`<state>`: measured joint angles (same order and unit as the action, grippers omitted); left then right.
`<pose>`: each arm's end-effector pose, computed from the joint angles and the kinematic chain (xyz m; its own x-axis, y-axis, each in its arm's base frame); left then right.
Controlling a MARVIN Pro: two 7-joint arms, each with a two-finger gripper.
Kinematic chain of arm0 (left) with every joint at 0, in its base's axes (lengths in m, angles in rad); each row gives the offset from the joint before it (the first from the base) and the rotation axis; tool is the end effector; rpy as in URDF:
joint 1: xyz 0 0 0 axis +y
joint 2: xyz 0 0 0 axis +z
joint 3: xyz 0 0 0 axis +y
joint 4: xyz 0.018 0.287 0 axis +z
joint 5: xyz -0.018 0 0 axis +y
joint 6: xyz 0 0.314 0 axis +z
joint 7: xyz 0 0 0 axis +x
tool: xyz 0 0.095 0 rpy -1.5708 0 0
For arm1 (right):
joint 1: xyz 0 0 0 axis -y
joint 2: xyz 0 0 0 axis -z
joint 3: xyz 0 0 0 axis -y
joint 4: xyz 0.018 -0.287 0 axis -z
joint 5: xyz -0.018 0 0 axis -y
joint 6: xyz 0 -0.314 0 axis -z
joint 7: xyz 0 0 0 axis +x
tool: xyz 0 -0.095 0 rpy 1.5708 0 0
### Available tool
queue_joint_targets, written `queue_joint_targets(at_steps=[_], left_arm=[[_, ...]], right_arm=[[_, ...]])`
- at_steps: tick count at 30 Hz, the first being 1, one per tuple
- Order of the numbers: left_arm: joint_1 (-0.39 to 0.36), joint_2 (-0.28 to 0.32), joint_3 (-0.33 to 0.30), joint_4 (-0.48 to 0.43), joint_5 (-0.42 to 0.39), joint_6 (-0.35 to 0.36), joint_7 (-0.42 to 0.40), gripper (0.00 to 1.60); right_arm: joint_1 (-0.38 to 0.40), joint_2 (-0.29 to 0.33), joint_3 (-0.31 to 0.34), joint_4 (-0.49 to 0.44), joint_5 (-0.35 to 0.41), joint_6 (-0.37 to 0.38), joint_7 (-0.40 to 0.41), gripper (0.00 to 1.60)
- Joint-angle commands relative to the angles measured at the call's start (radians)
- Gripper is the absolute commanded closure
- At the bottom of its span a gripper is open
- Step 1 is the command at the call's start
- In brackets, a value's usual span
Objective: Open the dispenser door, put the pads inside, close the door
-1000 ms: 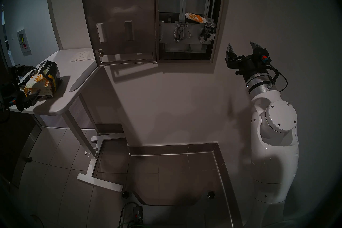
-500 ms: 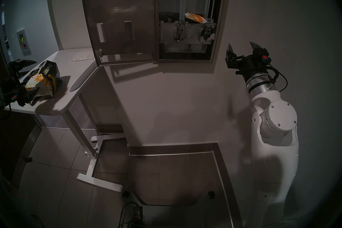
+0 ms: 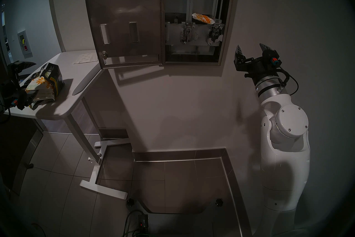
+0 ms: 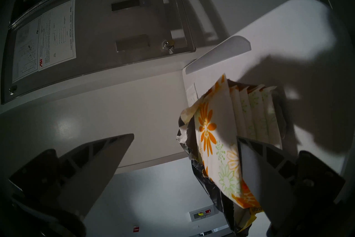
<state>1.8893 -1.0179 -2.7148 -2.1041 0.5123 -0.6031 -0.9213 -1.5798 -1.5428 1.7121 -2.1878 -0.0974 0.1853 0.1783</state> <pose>0.2176 0.3029 -0.0312 -0.0538 -0.9765 -0.2087 -0.1199 0.2138 -0.9695 0.3680 -0.0395 -0.0844 -0.3900 0.1784 0.9034 -0.0322 -0.9831 0.1803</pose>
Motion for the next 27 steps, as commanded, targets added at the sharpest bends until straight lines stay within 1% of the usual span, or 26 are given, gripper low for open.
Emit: queue_joint_targets(at_steps=[1,13,14,15,18,20,22,23,24,25,26,27], left_arm=[[-0.019,0.006,-0.009,0.006,0.015,0.001,0.018,0.0],[0.003,-0.019,-0.022,-0.012,0.011,-0.019,0.009,0.0],[0.003,-0.021,-0.023,-0.013,0.011,-0.021,0.009,0.12],[0.003,-0.024,-0.024,-0.014,0.01,-0.023,0.009,0.12],[0.003,-0.029,-0.026,-0.017,0.01,-0.026,0.009,0.0],[0.003,-0.031,-0.028,-0.017,0.011,-0.029,0.009,0.0],[0.003,-0.032,-0.028,-0.017,0.011,-0.031,0.008,0.04],[0.003,-0.033,-0.029,-0.018,0.011,-0.032,0.008,0.23],[0.004,-0.034,-0.029,-0.018,0.011,-0.032,0.007,0.33],[0.005,-0.036,-0.03,-0.019,0.011,-0.034,0.006,0.83],[0.006,-0.037,-0.03,-0.02,0.011,-0.035,0.005,0.95],[0.006,-0.037,-0.03,-0.02,0.011,-0.035,0.005,0.95]], right_arm=[[0.007,-0.002,-0.001,-0.012,0.003,-0.002,0.0,0.0],[0.007,-0.001,-0.001,-0.012,0.003,-0.002,-0.001,0.0],[0.007,-0.001,-0.001,-0.012,0.003,-0.002,-0.001,0.0],[0.007,-0.001,-0.001,-0.012,0.003,-0.002,-0.001,0.0],[0.007,-0.001,-0.001,-0.012,0.003,-0.002,-0.001,0.0],[0.007,-0.001,-0.001,-0.012,0.003,-0.002,-0.001,0.0],[0.007,-0.001,-0.001,-0.012,0.003,-0.002,-0.001,0.0],[0.007,-0.001,-0.001,-0.012,0.003,-0.002,-0.001,0.0],[0.007,-0.001,-0.001,-0.012,0.003,-0.002,-0.001,0.0],[0.007,-0.001,-0.001,-0.012,0.003,-0.002,-0.001,0.0],[0.007,-0.001,-0.001,-0.012,0.003,-0.002,-0.001,0.0],[0.007,-0.001,-0.001,-0.012,0.003,-0.002,-0.001,0.0]])
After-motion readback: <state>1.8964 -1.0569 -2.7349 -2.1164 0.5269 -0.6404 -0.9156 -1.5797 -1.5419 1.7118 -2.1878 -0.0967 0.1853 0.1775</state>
